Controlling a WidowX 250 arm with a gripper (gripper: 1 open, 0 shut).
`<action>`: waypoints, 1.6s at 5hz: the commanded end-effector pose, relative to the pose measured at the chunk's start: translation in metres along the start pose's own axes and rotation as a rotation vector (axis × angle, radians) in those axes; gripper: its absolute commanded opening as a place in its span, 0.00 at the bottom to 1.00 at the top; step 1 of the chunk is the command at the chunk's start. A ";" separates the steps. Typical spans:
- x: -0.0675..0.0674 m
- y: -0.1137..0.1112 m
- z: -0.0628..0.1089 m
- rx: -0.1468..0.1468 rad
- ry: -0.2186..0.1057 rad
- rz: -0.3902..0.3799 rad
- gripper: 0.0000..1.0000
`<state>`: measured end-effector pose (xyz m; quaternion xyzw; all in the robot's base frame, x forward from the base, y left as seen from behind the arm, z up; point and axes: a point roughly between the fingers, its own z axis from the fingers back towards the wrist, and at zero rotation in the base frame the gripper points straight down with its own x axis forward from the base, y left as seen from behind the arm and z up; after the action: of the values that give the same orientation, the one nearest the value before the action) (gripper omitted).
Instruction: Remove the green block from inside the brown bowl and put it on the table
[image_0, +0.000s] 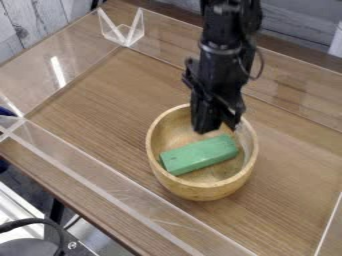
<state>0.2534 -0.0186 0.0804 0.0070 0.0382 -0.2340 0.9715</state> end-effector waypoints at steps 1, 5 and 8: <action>0.009 0.015 0.038 0.050 -0.087 0.026 0.00; 0.011 0.012 0.020 0.035 -0.080 -0.004 1.00; 0.012 0.011 0.010 0.024 -0.071 -0.016 1.00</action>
<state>0.2650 -0.0149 0.0817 0.0066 0.0175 -0.2426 0.9699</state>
